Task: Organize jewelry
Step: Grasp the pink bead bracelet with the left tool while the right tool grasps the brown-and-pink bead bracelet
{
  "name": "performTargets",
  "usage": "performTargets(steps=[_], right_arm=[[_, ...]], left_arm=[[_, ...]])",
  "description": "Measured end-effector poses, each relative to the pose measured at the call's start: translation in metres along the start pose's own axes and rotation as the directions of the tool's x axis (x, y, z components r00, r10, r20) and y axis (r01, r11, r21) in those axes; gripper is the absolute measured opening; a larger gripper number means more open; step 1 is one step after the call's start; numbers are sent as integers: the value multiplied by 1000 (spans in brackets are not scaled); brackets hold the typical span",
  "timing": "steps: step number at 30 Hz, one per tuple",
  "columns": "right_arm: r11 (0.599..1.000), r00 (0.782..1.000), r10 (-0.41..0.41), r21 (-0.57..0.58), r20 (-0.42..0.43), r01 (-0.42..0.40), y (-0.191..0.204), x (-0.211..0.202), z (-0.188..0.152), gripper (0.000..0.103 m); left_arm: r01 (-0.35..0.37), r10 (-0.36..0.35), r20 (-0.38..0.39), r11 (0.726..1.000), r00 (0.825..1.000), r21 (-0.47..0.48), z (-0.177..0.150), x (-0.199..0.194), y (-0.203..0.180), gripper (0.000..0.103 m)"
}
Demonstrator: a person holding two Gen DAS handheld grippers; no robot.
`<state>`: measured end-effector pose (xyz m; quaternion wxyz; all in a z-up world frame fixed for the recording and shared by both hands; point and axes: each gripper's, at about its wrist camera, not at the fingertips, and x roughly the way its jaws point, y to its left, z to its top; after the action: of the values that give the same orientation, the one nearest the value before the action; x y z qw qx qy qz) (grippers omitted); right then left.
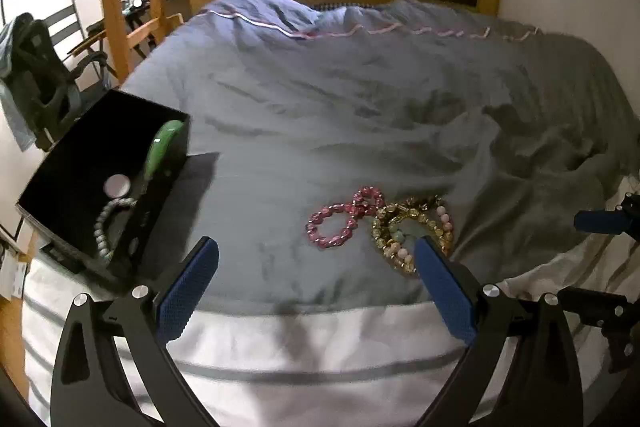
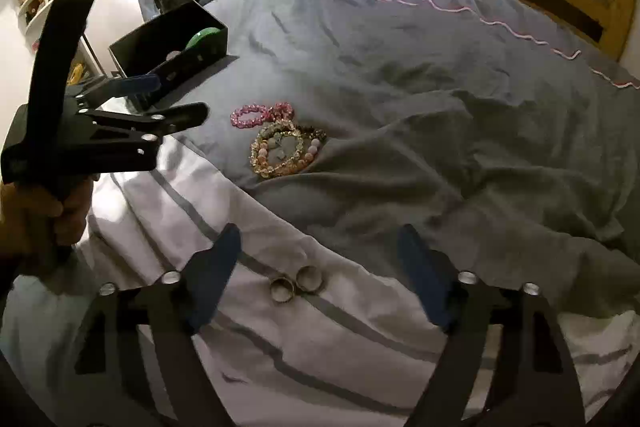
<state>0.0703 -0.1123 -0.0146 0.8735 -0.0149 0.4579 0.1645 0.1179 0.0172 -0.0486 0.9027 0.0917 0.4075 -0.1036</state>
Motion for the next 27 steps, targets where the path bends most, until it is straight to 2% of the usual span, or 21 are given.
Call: performTargets(steps=[2, 5, 9, 11, 14, 19, 20, 21, 23, 27], right_arm=[[1000, 1000, 17, 8, 14, -18, 0, 8, 5, 68], [997, 998, 50, 49, 29, -52, -4, 27, 15, 57], [994, 997, 74, 76, 35, -76, -9, 54, 25, 42], [993, 995, 92, 68, 36, -94, -10, 63, 29, 38], [991, 992, 122, 58, 27, -124, -9, 76, 33, 38], [993, 993, 114, 39, -20, -114, -6, 100, 34, 37], [993, 993, 113, 37, -22, -112, -6, 102, 34, 28], [994, 994, 108, 34, -23, -107, -6, 104, 34, 17], [993, 993, 115, 38, -13, -114, -6, 102, 34, 11], [993, 994, 107, 56, 21, -108, -8, 94, 34, 9]], left_arm=[[20, -20, -16, 1000, 1000, 16, 1, 10, -4, 96], [33, -32, -68, 999, 997, 9, 3, 34, -4, 79], [10, -12, -92, 1000, 996, -24, 8, 53, 1, 68], [-5, -1, -111, 999, 994, -52, 12, 62, 6, 59], [19, -36, -153, 993, 988, -114, 15, 75, 15, 33], [30, -51, -175, 992, 983, -120, 16, 81, 12, 19], [38, -59, -173, 992, 983, -121, 16, 80, 11, 12], [45, -64, -167, 992, 984, -120, 17, 79, 10, 10], [49, -66, -156, 993, 986, -109, 18, 77, 8, 8], [61, -76, -155, 993, 985, -104, 19, 77, 6, 8]])
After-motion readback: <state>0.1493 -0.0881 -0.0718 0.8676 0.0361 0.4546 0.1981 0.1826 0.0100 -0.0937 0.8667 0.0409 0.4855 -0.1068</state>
